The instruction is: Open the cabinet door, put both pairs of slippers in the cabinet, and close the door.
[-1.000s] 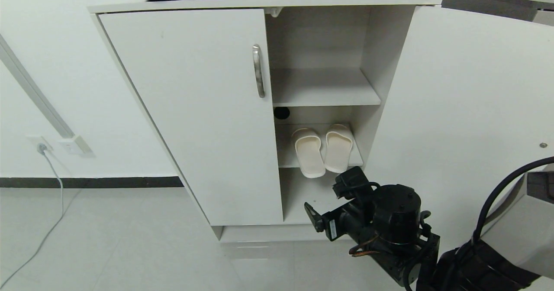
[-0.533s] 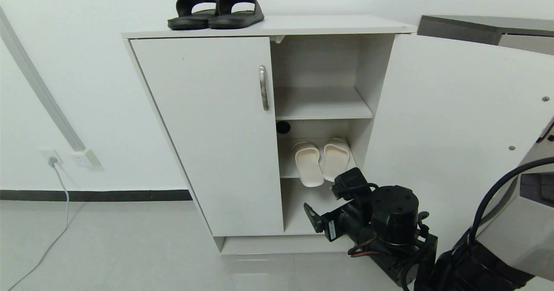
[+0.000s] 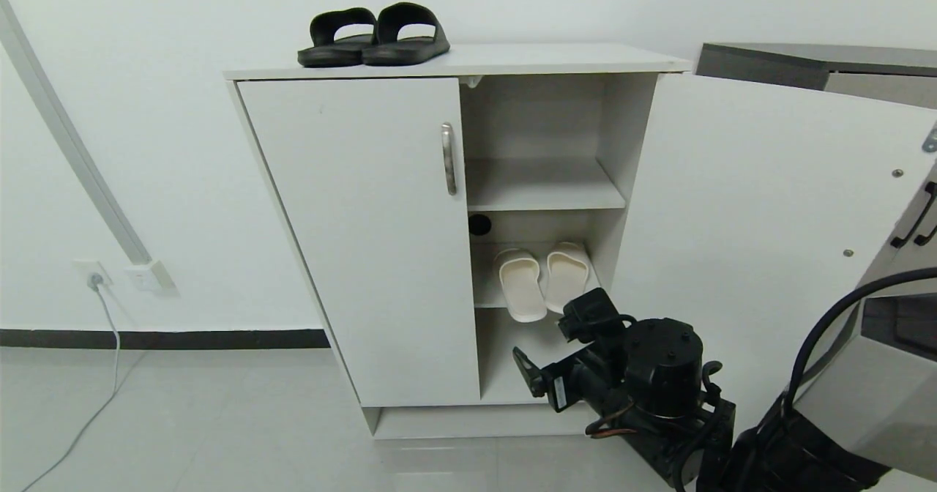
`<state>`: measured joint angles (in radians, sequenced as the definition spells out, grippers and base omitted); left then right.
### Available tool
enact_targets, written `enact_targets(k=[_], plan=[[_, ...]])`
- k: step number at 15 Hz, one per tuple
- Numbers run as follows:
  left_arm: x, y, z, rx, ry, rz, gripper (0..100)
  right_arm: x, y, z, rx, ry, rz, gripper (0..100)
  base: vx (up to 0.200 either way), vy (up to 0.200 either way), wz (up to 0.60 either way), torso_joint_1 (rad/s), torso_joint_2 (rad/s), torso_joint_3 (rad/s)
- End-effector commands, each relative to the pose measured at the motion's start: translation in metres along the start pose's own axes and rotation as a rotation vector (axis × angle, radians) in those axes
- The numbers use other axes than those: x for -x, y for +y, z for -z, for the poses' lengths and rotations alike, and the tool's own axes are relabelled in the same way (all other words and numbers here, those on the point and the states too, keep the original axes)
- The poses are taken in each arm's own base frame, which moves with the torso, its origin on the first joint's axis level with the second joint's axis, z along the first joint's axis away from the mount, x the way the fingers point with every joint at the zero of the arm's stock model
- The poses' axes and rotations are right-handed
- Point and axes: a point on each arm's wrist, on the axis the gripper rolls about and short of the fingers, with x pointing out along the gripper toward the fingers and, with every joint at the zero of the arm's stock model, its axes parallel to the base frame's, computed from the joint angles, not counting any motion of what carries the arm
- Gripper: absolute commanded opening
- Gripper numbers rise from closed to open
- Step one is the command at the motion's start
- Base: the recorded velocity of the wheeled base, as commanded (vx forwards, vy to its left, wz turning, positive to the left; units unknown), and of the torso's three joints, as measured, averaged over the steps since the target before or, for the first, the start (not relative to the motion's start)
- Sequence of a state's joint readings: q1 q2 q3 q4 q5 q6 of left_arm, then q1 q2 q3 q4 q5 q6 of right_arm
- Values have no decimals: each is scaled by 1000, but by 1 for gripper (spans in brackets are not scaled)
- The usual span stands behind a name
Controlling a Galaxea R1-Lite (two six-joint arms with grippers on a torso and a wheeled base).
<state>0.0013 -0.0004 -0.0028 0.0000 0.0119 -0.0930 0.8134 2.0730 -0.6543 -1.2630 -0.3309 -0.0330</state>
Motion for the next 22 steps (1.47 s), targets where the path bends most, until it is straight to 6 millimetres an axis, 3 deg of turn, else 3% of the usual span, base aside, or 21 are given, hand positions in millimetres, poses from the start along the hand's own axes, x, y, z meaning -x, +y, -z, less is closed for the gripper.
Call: enact_targets(k=[1,20,22], plan=[[0,0,0,1,2,-1,0,-2,1,5,4,5,-1,100,0,0,0,0,0,0],[0,0,0,1,2,-1,0,-4,2,7,9,-17,2,100,0,200,0,3,3,3],[0,0,0,2,1,-2,0,-5,1,7,9,-14,21,100,0,0,0,0,0,0]])
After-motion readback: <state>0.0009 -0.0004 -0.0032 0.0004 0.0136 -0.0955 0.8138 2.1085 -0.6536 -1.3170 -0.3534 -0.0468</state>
